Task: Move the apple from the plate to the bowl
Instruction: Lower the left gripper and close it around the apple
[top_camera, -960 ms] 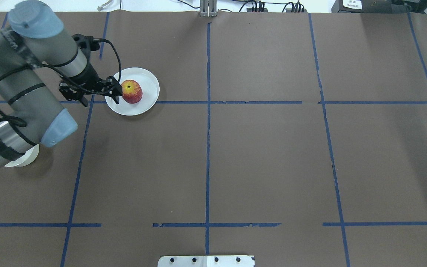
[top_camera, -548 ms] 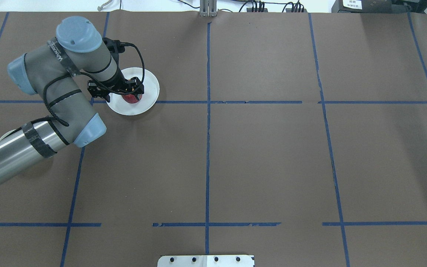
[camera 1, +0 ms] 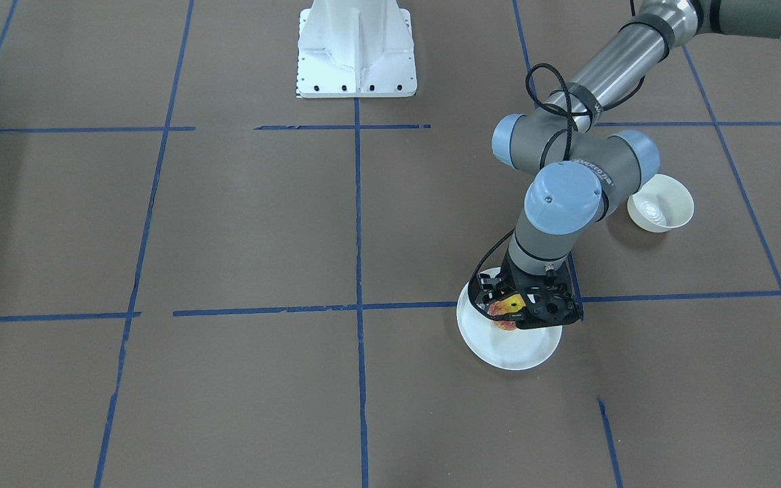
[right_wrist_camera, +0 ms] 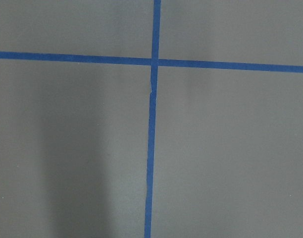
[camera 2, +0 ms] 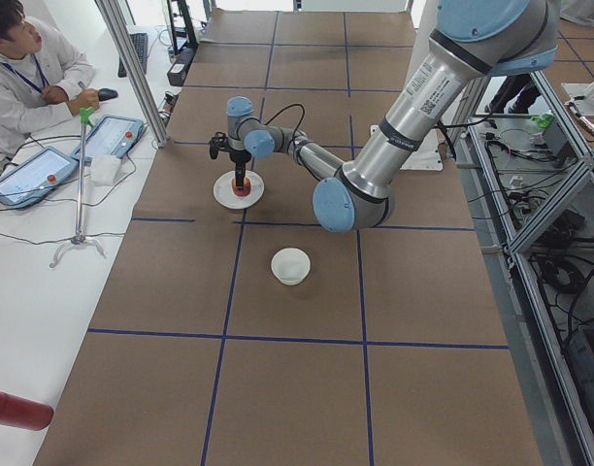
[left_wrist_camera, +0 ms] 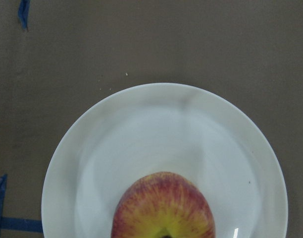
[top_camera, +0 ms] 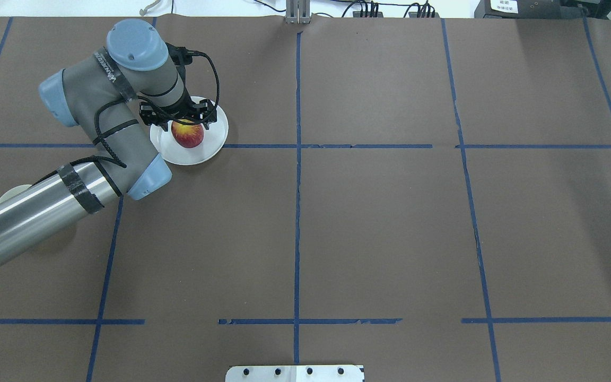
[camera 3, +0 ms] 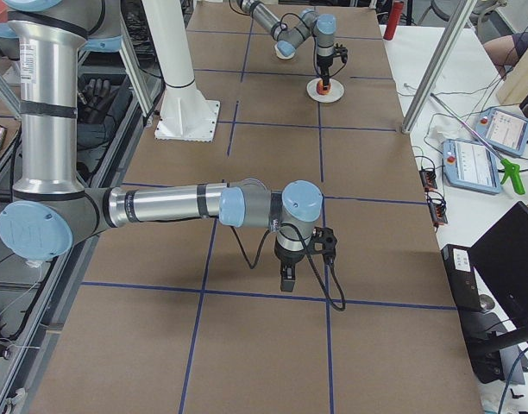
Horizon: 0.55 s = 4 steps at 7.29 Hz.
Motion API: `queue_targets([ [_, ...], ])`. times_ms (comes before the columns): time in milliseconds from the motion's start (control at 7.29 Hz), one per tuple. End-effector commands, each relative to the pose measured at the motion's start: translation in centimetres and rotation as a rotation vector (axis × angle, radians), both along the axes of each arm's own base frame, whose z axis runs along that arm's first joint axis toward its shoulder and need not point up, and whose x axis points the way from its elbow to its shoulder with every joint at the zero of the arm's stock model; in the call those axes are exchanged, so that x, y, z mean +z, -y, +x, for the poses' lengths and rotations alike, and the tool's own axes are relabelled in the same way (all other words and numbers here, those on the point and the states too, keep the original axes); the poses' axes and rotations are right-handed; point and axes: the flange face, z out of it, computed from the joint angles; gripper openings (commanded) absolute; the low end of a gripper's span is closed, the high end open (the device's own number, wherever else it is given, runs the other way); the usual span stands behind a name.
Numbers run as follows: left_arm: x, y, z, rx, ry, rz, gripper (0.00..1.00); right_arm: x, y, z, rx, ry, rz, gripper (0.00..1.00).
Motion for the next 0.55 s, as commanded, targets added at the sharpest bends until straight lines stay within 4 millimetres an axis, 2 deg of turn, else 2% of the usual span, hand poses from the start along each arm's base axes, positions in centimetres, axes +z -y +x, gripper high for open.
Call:
queue_targets([
  [0, 1.93, 0.89, 0.81, -0.013, 0.002, 0.013, 0.99, -0.04, 0.0, 0.0, 0.0, 0.0, 0.001, 1.0],
  [137, 2.2, 0.86, 0.77, -0.014, 0.006, 0.01, 0.97, 0.04, 0.0, 0.0, 0.0, 0.0, -0.001, 1.0],
  [274, 2.31, 0.82, 0.75, -0.013, 0.006, 0.009, 0.89, 0.04, 0.0, 0.0, 0.0, 0.0, -0.001, 1.0],
  [411, 2.34, 0.82, 0.75, -0.013, 0.007, 0.007, 0.71, 0.04, 0.0, 0.0, 0.0, 0.0, -0.001, 1.0],
])
